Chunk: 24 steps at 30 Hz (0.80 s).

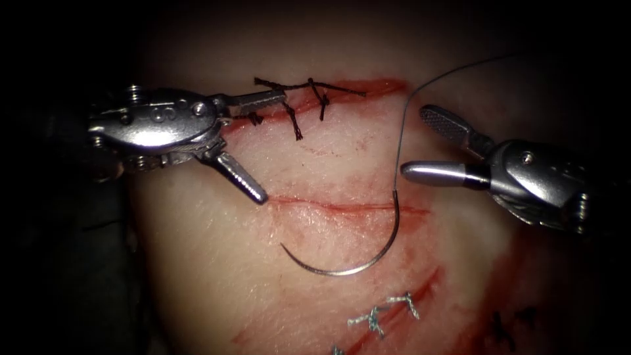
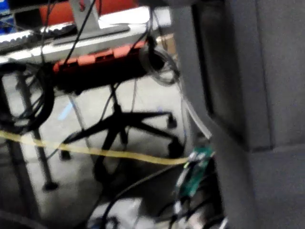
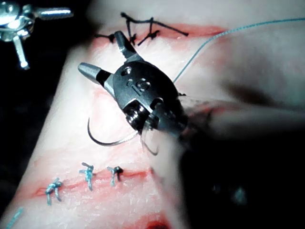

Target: Wound Closure

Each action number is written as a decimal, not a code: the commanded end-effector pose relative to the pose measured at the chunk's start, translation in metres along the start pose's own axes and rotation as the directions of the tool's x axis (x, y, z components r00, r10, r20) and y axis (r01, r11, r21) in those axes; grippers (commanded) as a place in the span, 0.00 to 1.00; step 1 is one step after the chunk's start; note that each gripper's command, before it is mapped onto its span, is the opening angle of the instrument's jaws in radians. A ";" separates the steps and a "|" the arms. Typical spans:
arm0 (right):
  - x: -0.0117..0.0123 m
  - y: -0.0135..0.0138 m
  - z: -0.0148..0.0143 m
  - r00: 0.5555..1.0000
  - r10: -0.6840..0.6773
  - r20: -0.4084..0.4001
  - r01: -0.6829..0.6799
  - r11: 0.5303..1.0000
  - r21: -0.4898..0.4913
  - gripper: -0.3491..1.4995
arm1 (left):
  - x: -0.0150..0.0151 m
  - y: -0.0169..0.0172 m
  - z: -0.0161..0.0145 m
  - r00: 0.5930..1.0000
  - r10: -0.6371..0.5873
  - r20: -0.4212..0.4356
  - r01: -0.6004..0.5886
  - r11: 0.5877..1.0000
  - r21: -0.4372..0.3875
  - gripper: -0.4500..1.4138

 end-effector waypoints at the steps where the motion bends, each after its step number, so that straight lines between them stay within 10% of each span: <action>1: -0.0002 -0.0002 0.0010 0.999 0.052 0.006 -0.052 0.999 0.001 0.96 | -0.0012 0.0001 0.0013 0.999 0.027 0.028 -0.027 0.999 -0.019 0.81; 11: -0.0019 -0.0011 0.0016 0.997 0.073 0.037 -0.074 0.997 0.021 0.89 | -0.0054 0.0039 0.0042 0.968 0.190 0.164 -0.148 0.960 -0.239 0.43; 24: -0.0023 -0.0011 0.0018 0.997 0.068 0.043 -0.069 0.997 0.022 0.90 | -0.0088 0.0027 0.0067 0.913 0.254 0.319 -0.198 0.960 -0.196 0.45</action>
